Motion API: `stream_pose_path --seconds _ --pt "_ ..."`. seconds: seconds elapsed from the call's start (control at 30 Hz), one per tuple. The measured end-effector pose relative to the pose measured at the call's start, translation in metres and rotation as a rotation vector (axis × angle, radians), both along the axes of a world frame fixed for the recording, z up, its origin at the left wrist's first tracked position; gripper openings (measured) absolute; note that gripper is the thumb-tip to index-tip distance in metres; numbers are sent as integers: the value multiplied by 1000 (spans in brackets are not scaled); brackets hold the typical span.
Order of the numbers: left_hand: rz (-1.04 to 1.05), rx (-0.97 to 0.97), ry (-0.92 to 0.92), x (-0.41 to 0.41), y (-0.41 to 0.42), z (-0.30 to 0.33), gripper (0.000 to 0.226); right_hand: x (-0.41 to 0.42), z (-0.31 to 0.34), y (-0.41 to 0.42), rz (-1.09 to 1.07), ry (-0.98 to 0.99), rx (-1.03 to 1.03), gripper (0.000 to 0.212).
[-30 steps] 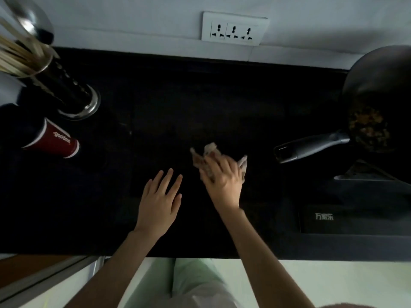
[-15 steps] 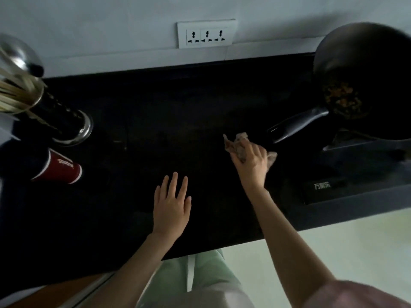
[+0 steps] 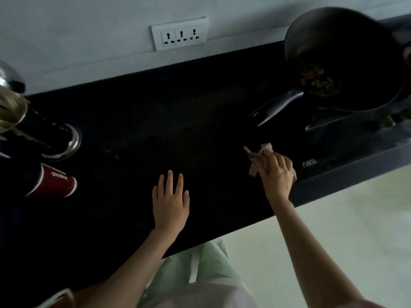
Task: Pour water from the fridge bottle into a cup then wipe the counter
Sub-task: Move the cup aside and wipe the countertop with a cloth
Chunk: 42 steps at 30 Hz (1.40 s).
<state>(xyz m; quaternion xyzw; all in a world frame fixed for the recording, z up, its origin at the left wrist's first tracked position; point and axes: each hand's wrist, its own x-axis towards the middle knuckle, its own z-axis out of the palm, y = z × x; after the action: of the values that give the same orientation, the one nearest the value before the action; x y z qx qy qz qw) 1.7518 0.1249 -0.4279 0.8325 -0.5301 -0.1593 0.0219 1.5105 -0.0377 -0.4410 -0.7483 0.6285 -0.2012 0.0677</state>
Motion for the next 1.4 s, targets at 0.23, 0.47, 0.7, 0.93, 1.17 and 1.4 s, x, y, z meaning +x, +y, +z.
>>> stream_pose_path --seconds 0.23,0.47,0.7,0.93,1.17,1.4 --pt "-33 5 -28 1 0 1 53 88 2 18 204 -105 -7 34" --pt "-39 -13 -25 2 2 -1 53 20 -9 89 392 -109 -77 30" --pt "-76 14 -36 4 4 0 56 11 3 -12 -19 -33 52 41" --pt "-89 23 -37 5 4 2 57 76 -2 87 361 -124 18 33" --pt "-198 -49 -54 -7 1 5 54 -33 -3 79 201 -75 -61 29" --pt "-318 5 -42 -24 1 2 52 3 4 15 9 -64 82 39"
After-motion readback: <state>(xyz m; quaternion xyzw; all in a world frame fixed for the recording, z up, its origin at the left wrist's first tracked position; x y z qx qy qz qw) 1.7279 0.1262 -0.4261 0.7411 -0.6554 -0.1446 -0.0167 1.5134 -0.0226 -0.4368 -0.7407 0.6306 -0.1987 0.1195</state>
